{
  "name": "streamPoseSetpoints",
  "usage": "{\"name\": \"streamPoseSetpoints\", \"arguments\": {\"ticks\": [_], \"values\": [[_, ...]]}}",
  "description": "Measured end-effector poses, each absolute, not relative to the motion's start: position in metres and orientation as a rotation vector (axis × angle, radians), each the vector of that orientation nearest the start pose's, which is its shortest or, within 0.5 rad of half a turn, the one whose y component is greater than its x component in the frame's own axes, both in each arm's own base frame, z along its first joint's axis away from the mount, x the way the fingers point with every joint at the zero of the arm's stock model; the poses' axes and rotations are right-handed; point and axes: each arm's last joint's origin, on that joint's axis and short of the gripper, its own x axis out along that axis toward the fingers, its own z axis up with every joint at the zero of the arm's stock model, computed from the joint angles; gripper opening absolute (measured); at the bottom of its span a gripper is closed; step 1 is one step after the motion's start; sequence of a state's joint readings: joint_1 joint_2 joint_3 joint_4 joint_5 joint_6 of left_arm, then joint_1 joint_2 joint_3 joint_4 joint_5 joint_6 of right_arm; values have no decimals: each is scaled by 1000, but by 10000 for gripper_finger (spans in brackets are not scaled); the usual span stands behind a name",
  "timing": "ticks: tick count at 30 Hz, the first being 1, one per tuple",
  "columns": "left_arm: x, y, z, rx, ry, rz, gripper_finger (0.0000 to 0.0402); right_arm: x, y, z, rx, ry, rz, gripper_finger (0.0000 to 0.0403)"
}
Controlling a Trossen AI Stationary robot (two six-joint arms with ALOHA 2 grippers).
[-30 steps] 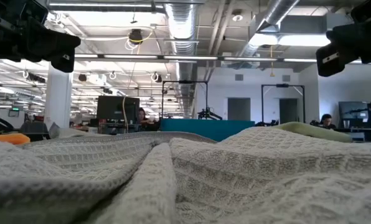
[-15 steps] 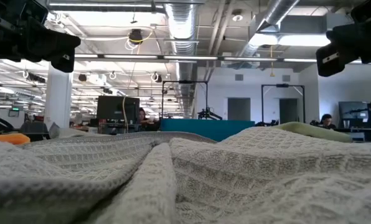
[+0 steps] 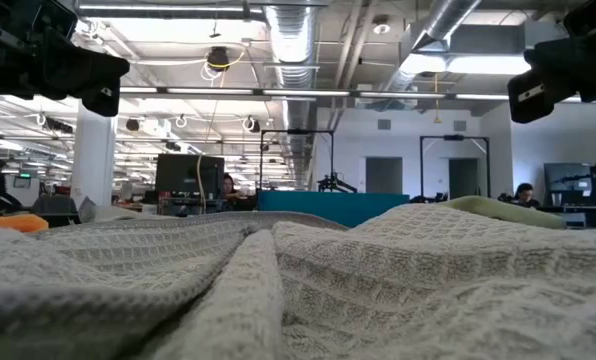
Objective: Fold microfiber towels
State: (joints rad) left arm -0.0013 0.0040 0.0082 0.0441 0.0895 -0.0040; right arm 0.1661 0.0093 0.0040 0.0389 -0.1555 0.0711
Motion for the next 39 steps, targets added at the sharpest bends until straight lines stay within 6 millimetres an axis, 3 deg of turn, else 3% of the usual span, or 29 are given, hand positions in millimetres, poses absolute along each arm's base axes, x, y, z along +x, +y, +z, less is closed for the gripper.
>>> {"name": "streamPoseSetpoints", "arguments": {"ticks": [25, 34, 39], "values": [[97, -3, 171, -5, -53, -91, 0, 96, 21, 168, 71, -23, 323, 69], [88, -7, 208, -2, -214, -196, 0, 96, 20, 168, 70, -23, 315, 69], [86, -7, 227, 26, -216, -198, 0, 96, 20, 168, 70, -23, 310, 69]]}}
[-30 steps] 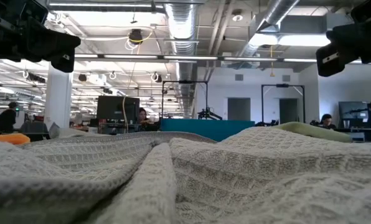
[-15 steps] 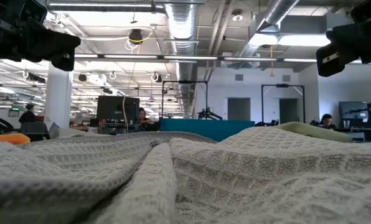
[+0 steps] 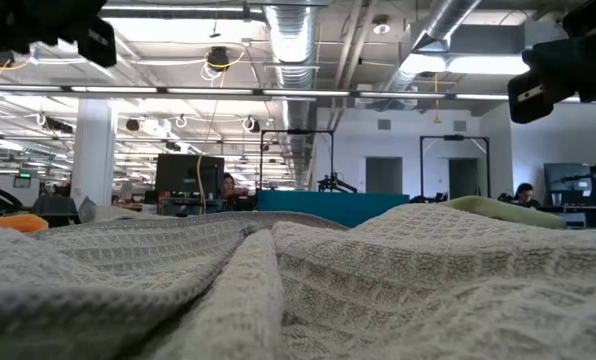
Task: Fold microfiber towels
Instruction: Fold the bottom left gray microfiber cloth
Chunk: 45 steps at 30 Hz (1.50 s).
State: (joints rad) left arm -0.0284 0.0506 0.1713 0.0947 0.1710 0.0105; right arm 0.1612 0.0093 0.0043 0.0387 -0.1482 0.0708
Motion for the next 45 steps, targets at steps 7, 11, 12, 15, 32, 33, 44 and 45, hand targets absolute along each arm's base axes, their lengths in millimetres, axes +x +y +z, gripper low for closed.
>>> {"name": "streamPoseSetpoints", "arguments": {"ticks": [7, 11, 12, 15, 32, 33, 44, 45], "values": [[104, -7, 251, 47, -100, -181, 0, 96, 19, 172, -33, -76, 285, 69], [126, -9, 264, 55, 10, -226, 0, 95, 17, 177, -94, -124, 219, 49], [133, -10, 268, 55, 40, -240, 0, 95, 17, 179, -103, -113, 202, 37], [150, -14, 284, 75, 92, -293, 0, 91, 15, 195, -107, -129, 173, 9], [203, -73, 307, -36, 470, -420, 0, 135, 26, 212, -130, 390, 163, 2], [202, -76, 306, -53, 487, -407, 0, 140, 30, 213, -136, 418, 179, 2], [210, -118, 278, -210, 659, -332, 0, 172, 89, 224, -208, 560, 384, 2], [211, -121, 274, -223, 680, -329, 0, 174, 94, 224, -209, 571, 399, 3]]}}
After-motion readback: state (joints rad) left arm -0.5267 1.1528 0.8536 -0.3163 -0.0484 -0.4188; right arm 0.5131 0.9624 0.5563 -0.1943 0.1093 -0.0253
